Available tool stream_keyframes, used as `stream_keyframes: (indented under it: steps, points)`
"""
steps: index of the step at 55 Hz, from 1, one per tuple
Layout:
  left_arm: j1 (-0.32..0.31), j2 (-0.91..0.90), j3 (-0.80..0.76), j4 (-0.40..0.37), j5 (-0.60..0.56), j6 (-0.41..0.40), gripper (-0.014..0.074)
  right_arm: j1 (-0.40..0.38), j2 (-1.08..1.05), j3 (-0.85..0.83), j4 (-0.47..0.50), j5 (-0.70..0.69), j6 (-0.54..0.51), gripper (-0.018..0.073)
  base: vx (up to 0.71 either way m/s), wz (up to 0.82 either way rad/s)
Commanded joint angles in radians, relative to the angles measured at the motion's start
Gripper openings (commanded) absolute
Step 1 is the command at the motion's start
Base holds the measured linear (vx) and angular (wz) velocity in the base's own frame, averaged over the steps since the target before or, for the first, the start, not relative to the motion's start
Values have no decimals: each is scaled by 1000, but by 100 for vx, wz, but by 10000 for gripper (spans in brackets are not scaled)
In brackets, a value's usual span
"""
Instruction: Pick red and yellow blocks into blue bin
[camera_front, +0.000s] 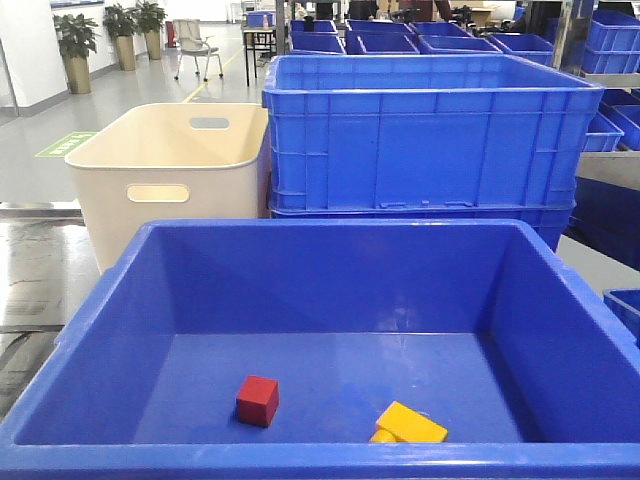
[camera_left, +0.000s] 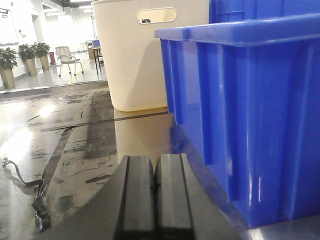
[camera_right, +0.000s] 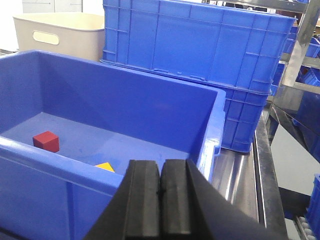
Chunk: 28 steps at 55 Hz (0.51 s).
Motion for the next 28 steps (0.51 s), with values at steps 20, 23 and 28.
stream_keyframes:
  steps: [20,23,28]
  points:
    - [1,-4,-18,-1,-86,-10,2,0,14,-24,-15,-82,-1,-10,0,0]
    - [1,-4,-18,-1,-86,-10,2,0,14,-24,-16,-81,-1,-10,0,0]
    - [1,-4,-18,-1,-86,-10,2,1,14,-16,-16,-85,0,-10,0,0]
